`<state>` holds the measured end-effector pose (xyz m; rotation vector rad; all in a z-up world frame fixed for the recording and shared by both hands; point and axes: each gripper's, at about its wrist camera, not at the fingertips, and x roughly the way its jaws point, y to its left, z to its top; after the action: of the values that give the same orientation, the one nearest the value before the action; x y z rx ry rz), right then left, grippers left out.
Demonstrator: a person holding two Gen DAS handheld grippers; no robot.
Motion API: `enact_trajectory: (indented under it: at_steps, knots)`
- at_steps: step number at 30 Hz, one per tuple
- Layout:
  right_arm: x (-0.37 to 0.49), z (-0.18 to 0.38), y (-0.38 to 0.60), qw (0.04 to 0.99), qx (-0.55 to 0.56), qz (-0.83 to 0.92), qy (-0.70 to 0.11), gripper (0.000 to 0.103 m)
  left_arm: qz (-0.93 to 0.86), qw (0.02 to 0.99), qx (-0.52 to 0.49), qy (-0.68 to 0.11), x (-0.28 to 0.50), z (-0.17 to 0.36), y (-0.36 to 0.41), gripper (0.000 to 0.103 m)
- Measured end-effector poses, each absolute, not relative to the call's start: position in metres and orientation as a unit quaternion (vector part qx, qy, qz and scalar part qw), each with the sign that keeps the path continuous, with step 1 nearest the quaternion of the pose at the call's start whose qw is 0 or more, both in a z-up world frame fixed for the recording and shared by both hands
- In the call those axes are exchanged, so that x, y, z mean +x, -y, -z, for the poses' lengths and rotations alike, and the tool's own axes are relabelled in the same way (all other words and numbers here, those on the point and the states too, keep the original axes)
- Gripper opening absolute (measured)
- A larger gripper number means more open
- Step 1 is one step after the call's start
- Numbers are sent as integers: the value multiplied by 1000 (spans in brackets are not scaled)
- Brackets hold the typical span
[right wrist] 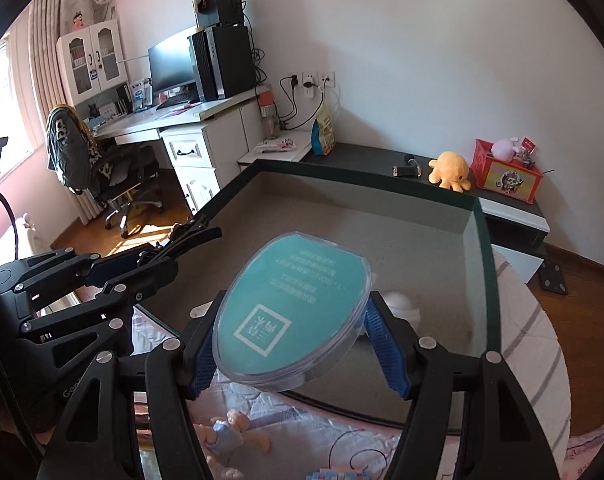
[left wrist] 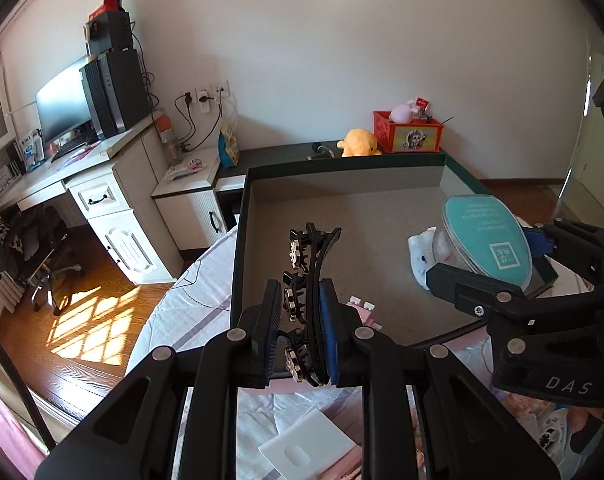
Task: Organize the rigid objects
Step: 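Lower the container and black clip into the pink box and release both, then withdraw both tools from the box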
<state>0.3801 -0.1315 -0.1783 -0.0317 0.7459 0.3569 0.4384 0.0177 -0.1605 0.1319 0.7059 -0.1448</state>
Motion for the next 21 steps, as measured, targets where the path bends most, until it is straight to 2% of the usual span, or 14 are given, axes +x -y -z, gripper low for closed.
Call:
enact_trajectory:
  at_steps: [7,10,12,15,16,18,19,20,21]
  knots:
    - [400,200,111,898,-41,-179,-400,68,56,924,61,-372,454,180,-25,20]
    - [404,202,112,894,-38,-181,-409,68,54,921,59,-381,455,184,-27,24]
    - [402,200,112,896,-37,-174,-407,68,49,923,61,-378,451,184,-28,31]
    - [395,194,118,902,-23,-164,-399,72,64,923,45,-377,441,179,-32,41]
    - [390,190,122,904,-16,-161,-395,76,70,924,38,-375,436,175,-34,46]
    - [376,177,132,913,1,-159,-376,80,58,930,37,-360,420,164,-36,64]
    - [366,169,136,919,9,-159,-360,81,45,938,42,-342,409,157,-37,79]
    - [356,160,141,924,15,-159,-348,82,39,945,43,-322,397,149,-39,87]
    - [346,151,143,928,19,-159,-336,82,39,951,42,-303,383,140,-40,89]
